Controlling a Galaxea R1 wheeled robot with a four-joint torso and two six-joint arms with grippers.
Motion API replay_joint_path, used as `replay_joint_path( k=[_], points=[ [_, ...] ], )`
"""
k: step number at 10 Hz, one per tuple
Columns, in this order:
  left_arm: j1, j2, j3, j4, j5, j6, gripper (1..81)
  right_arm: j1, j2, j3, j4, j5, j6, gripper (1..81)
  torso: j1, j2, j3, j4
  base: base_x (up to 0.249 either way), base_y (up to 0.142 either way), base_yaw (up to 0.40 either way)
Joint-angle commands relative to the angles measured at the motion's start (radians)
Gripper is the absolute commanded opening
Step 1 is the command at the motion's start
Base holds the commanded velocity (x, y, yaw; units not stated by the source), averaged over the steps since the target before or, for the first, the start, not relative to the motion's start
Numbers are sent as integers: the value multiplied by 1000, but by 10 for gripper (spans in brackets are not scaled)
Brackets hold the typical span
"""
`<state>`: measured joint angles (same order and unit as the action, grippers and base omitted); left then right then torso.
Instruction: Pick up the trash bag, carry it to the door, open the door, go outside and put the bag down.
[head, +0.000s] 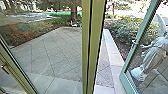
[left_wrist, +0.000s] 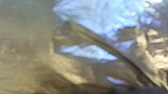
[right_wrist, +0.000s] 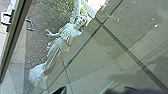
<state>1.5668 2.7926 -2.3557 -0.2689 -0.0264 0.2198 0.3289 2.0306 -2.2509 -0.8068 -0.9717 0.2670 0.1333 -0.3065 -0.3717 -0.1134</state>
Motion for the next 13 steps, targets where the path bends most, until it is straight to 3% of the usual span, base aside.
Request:
replay_joint_path(
  k=[1,3,4,7,8,9,10,11,13],
  points=[
    [-4,-8,19,-7,80,7,10,89,79,16,177,-117,6,811,0,0,0,0,0,0,0],
    [-4,-5,19,-6,80,9,10,38,117,-10,409,-165,6,811,0,0,0,0,0,0,0],
    [-4,-4,19,-4,80,10,10,-17,124,-4,491,-182,6,811,0,0,0,0,0,0,0],
    [-4,-2,19,0,74,12,10,-254,70,172,627,-176,38,811,0,0,0,0,0,0,0],
    [-4,0,19,2,71,12,10,-354,16,321,647,-160,80,811,0,0,0,0,0,0,0],
    [-4,1,19,2,68,13,10,-460,-49,465,625,-75,153,811,0,0,0,0,0,0,0],
    [-4,4,19,2,68,13,10,-602,-103,558,529,26,241,811,0,0,0,0,0,0,0],
    [-4,6,19,2,66,13,10,-704,-135,615,497,59,279,811,0,0,0,0,0,0,0],
    [-9,3,18,4,65,13,10,-935,-213,794,495,223,292,811,0,0,0,0,0,0,0]
  ],
)
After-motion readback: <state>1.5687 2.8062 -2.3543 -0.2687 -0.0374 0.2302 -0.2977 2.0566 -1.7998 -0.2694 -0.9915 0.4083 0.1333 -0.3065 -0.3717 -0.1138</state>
